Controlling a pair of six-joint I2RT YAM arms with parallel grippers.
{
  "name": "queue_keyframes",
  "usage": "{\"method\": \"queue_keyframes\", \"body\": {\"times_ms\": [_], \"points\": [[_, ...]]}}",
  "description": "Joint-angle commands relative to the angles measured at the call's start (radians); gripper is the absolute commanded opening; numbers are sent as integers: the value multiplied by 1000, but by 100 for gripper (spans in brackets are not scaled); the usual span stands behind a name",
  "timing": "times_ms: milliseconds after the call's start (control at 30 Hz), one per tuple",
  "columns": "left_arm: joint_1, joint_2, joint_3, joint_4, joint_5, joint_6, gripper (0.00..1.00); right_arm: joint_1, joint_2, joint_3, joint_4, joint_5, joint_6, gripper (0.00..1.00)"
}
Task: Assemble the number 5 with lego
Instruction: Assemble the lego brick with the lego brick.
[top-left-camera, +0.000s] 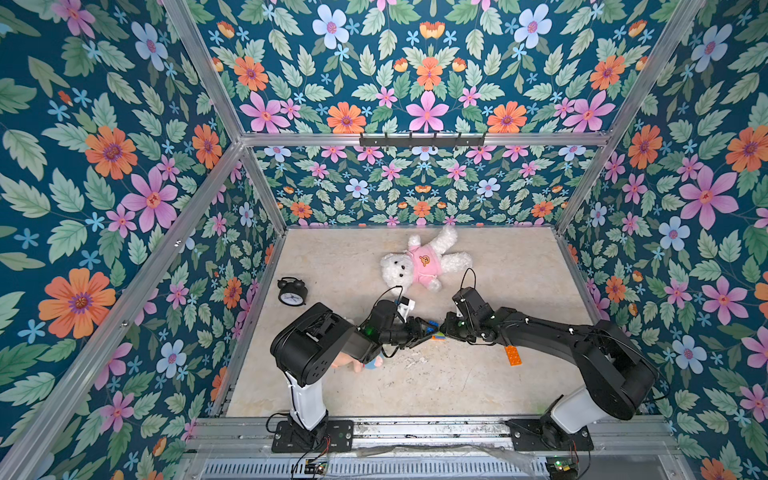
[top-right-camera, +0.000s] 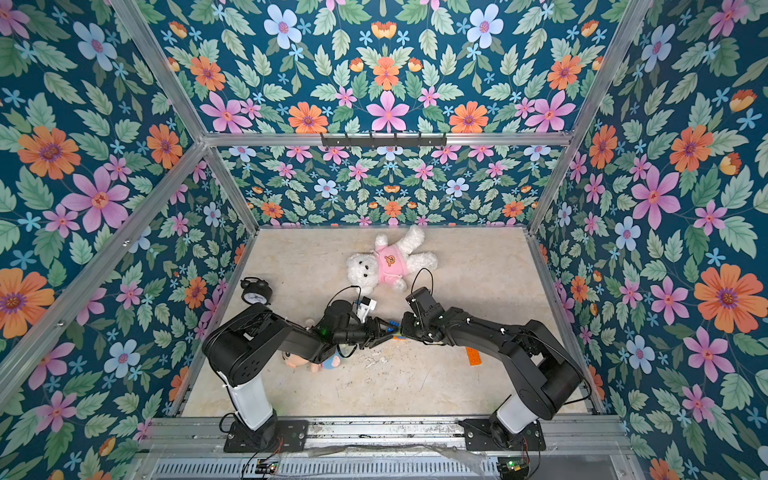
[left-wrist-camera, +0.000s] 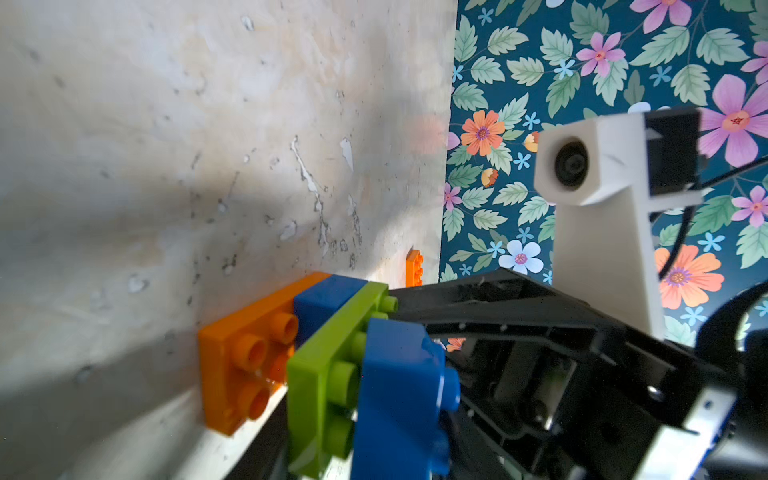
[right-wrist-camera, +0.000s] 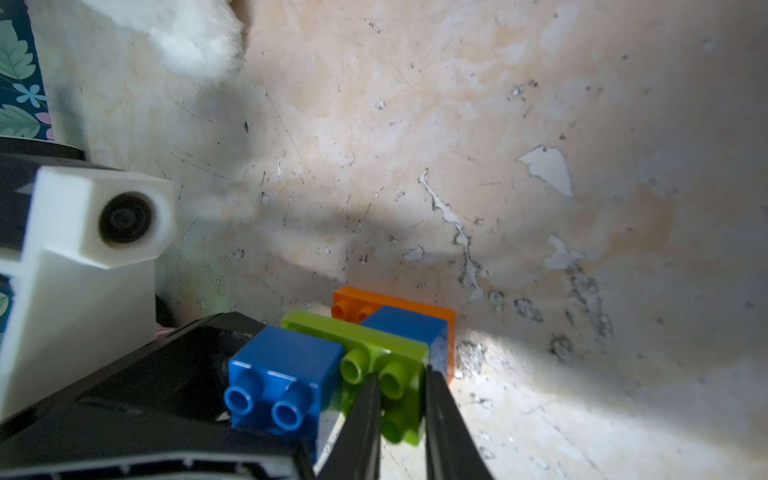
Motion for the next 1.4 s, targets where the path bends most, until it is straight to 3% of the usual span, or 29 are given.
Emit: {"method": "queue_keyframes", "body": {"times_ms": [0, 200, 533, 833, 1367], "points": [[-2, -13, -11, -39, -13, 14, 50, 3, 19, -11, -162, 25, 1, 22], [-2, -21, -1, -64, -27, 27, 59, 3, 19, -9, -165, 25, -2, 21], [1, -18, -18, 33, -16, -2, 65, 3, 22, -5, -168, 22, -2, 21], [32, -68, 3, -95, -45, 90, 75, 3, 22, 1, -170, 24, -7, 21], [40, 38, 2, 86, -5, -4, 55, 3, 27, 3, -171, 21, -10, 20]]}}
